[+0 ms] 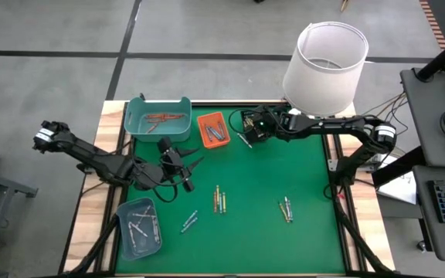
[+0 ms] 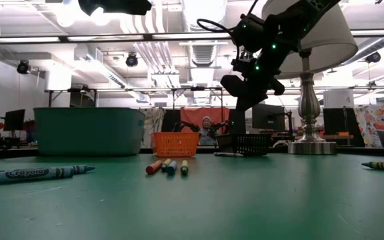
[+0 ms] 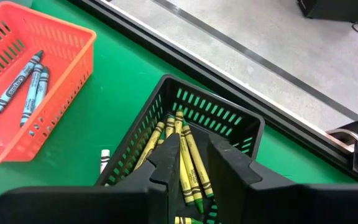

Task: Sort crayons
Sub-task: Put the green crayon into the black bin

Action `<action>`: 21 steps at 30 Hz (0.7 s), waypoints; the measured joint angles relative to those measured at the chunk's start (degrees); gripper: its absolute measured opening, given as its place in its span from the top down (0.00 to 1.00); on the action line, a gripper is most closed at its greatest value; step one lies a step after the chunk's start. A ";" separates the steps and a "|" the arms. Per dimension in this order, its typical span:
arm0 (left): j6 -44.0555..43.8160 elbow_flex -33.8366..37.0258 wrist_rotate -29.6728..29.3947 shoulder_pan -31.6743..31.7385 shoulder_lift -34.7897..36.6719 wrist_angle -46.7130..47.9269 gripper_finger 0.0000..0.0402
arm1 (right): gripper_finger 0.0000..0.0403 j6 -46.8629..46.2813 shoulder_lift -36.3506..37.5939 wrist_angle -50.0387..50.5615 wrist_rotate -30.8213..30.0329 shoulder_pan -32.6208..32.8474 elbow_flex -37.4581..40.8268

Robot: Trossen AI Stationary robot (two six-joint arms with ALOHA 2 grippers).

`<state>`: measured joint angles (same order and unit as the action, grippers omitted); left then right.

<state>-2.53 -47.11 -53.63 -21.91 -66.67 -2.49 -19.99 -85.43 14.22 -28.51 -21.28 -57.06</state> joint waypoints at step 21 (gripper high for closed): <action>-4.11 0.00 0.13 0.00 -0.88 2.61 0.68 | 0.83 0.33 1.17 1.37 1.05 0.50 -1.03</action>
<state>-6.65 -47.11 -53.49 -21.91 -67.55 0.12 -19.66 -84.26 15.59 -27.46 -20.78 -58.09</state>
